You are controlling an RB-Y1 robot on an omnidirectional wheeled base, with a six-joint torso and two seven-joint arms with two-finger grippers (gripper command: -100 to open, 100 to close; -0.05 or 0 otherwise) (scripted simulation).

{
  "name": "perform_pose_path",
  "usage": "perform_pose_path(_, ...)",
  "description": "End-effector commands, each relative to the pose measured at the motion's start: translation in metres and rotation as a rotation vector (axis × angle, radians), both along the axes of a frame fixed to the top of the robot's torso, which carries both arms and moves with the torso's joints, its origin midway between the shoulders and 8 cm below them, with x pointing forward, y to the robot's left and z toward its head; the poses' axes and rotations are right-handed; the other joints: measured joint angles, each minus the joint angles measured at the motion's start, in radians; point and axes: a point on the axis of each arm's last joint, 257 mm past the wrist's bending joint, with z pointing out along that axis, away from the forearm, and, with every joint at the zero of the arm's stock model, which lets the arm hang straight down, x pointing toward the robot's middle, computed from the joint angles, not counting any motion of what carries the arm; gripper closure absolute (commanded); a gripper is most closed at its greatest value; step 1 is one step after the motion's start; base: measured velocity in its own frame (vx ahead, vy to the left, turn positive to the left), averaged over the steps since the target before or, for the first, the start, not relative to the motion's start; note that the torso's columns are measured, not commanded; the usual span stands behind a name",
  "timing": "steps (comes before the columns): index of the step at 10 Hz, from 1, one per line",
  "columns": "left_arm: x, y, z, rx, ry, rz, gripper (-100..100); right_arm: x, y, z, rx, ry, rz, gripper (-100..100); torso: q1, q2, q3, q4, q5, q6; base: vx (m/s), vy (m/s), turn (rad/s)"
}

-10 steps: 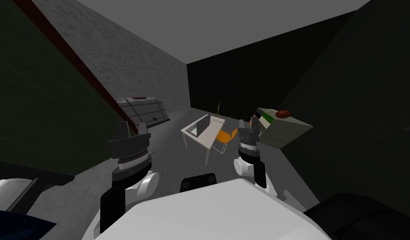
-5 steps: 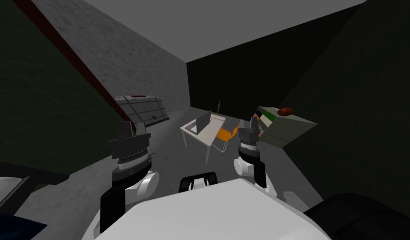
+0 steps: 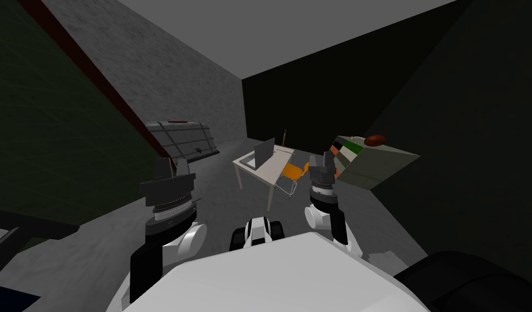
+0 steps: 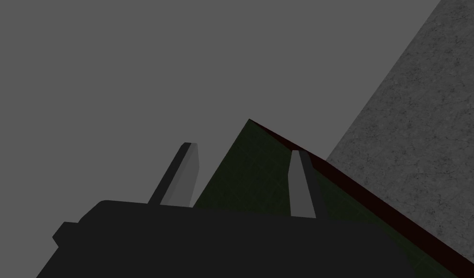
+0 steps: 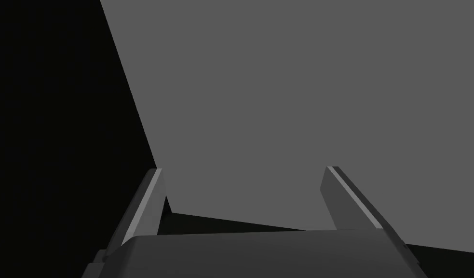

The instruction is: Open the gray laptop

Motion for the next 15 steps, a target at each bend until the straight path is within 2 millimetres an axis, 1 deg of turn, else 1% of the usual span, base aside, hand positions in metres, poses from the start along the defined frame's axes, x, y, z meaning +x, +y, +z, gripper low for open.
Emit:
perform_pose_path(1, 0.0, 0.0, 0.0, 0.0, 0.0, 0.0, 0, 0.007, 0.011, -0.005, -0.106, 0.033, -0.007, -100, 0.0, 0.002, -0.005, 0.003, 0.0, 0.0, 0.033, 0.042, -0.004)
perform_pose_path(7, 0.0, 0.0, 0.0, 0.0, 0.0, 0.0, 0, 0.025, 0.031, -0.027, -0.445, 0.128, -0.093, -100, -0.001, 0.004, -0.005, 0.004, 0.0, 0.0, 0.05, 0.065, -0.019)
perform_pose_path(8, 0.0, 0.0, 0.0, 0.0, 0.0, 0.0, 0, 0.025, 0.032, -0.027, -0.456, 0.129, -0.097, -100, -0.001, 0.004, -0.005, 0.004, 0.0, 0.0, 0.046, 0.06, -0.011)
perform_pose_path(10, 0.0, 0.0, 0.0, 0.0, 0.0, 0.0, 0, 0.031, 0.036, -0.037, -0.587, 0.157, -0.139, -100, -0.002, 0.005, -0.005, 0.004, -0.001, 0.0, 0.049, 0.066, -0.027)
perform_pose_path(11, 0.0, 0.0, 0.0, 0.0, 0.0, 0.0, 0, 0.031, 0.037, -0.038, -0.597, 0.158, -0.143, -100, -0.001, 0.004, -0.005, 0.004, 0.0, 0.0, 0.043, 0.053, -0.014)
perform_pose_path(13, 0.0, 0.0, 0.0, 0.0, 0.0, 0.0, 0, 0.037, 0.039, -0.048, -0.728, 0.182, -0.186, -100, -0.001, 0.005, -0.005, 0.004, 0.0, 0.0, 0.045, 0.063, -0.028)
perform_pose_path(14, 0.0, 0.0, 0.0, 0.0, 0.0, 0.0, 0, 0.038, 0.04, -0.05, -0.746, 0.182, -0.193, -100, 0.0, 0.004, -0.005, 0.004, 0.0, 0.0, 0.039, 0.056, -0.015)
perform_pose_path(15, 0.0, 0.0, 0.0, 0.0, 0.0, 0.0, 0, 0.041, 0.041, -0.055, -0.817, 0.192, -0.217, -100, -0.001, 0.004, -0.005, 0.004, 0.0, 0.0, 0.056, 0.062, -0.021)
